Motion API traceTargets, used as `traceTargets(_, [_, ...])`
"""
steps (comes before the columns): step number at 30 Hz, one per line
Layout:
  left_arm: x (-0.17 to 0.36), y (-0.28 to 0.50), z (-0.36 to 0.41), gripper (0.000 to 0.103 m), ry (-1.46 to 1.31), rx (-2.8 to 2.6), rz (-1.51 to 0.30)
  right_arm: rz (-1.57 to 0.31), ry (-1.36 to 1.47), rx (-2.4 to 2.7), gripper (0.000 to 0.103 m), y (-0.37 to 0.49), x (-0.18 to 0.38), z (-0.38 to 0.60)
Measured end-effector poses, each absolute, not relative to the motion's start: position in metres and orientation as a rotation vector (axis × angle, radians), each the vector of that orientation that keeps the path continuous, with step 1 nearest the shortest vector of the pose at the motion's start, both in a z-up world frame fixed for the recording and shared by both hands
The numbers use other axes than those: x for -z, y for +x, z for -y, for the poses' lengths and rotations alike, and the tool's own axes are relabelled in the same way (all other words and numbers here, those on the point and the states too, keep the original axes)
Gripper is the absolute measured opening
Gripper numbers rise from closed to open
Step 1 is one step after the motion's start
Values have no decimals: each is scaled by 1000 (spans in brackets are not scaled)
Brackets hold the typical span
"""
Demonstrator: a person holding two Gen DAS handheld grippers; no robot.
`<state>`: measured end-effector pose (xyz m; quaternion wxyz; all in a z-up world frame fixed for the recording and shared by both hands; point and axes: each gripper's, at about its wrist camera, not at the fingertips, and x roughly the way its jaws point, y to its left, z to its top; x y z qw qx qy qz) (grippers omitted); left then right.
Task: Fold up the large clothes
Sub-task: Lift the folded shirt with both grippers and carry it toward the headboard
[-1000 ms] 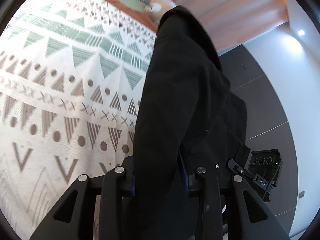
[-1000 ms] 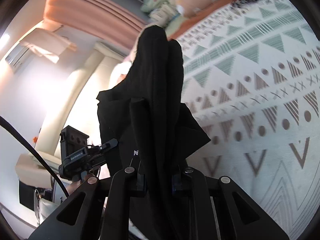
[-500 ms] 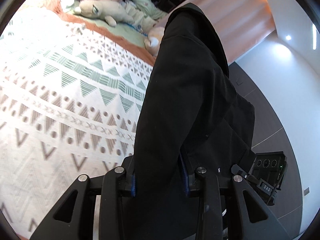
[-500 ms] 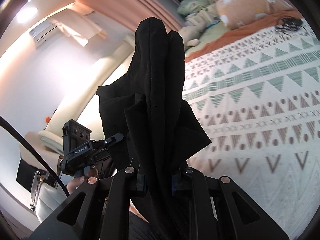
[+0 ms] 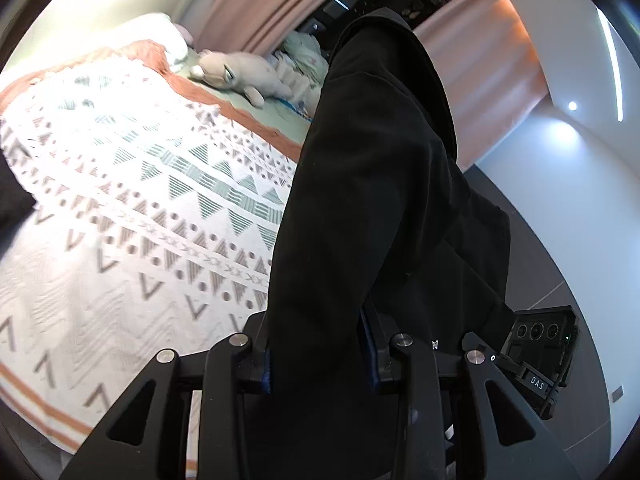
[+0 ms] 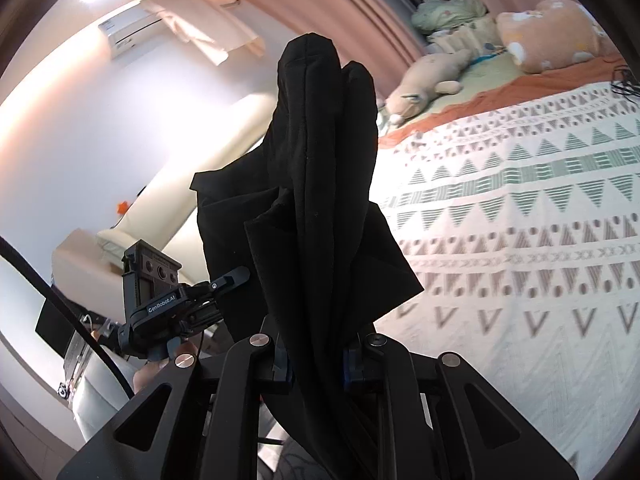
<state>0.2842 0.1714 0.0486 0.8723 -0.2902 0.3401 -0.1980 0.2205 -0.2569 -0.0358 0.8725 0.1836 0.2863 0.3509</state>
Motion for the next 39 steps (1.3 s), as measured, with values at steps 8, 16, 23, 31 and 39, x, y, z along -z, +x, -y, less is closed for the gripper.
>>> traceTargets(8, [-72, 234, -239, 34, -599, 340, -660, -611, 336, -802, 13, 217, 28, 190])
traceTargets(16, [-81, 211, -311, 34, -609, 260, -626, -619, 269, -893, 13, 239, 25, 110])
traceTargets(23, [-93, 209, -387, 34, -608, 191, -588, -643, 199, -994, 13, 273, 26, 31])
traceTargets(31, [-83, 200, -440, 34, -596, 50, -593, -686, 137, -1085, 13, 313, 44, -51])
traceTargets(39, [-83, 190, -500, 33, -584, -118, -629, -765, 106, -1210, 13, 348, 66, -131])
